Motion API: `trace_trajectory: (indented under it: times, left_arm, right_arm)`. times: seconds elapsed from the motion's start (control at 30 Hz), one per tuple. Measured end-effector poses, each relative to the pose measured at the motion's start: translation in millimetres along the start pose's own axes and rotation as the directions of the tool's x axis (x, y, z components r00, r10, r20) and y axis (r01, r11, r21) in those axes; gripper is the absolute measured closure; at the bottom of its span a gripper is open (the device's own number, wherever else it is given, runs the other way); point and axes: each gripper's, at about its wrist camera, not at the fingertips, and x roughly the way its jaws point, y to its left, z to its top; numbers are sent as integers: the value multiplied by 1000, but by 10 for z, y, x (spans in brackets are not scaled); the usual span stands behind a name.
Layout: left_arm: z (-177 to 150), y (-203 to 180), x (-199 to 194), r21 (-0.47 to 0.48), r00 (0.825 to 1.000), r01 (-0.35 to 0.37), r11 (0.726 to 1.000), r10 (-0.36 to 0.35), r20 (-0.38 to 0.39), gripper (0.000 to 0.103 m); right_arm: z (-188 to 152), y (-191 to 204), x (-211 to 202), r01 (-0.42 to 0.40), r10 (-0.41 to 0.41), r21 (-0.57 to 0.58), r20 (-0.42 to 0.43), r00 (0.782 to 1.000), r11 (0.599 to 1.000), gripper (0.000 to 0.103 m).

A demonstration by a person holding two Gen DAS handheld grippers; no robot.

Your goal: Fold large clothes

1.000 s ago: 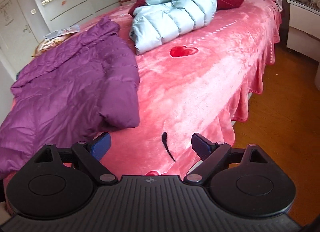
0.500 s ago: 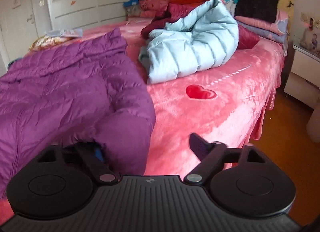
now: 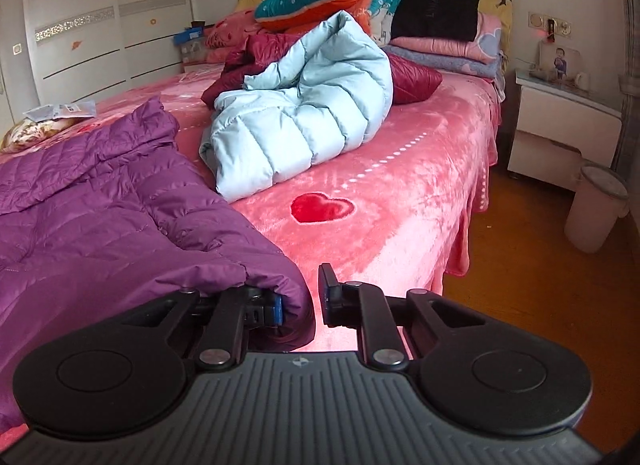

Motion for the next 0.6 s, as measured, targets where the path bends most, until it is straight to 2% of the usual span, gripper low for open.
trace_trajectory:
  times: [0.23, 0.3, 0.4, 0.5, 0.57, 0.6]
  left_arm:
    - [23, -88, 149, 55, 997, -64, 996, 66, -33, 2]
    - [31, -74, 123, 50, 994, -106, 993, 107, -1, 5]
    - [84, 27, 32, -9, 988, -139, 990, 139, 62, 6]
    - [113, 86, -31, -45, 975, -188, 981, 192, 111, 6]
    - [133, 63, -60, -39, 959, -239, 970, 242, 147, 6]
    - [145, 56, -81, -36, 949, -264, 964, 266, 169, 6]
  right_arm:
    - [127, 115, -59, -3, 4, -25, 26, 1000, 1000, 84]
    - [130, 126, -46, -2, 2, -39, 21, 1000, 999, 84]
    - [110, 102, -7, -10, 11, -34, 7, 1000, 999, 81]
    - [74, 51, 25, -27, 27, -2, -5, 1000, 1000, 62]
    - [58, 17, 45, -51, 51, 20, -12, 999, 999, 39]
    - [48, 9, 61, -61, 61, 28, -19, 998, 998, 36]
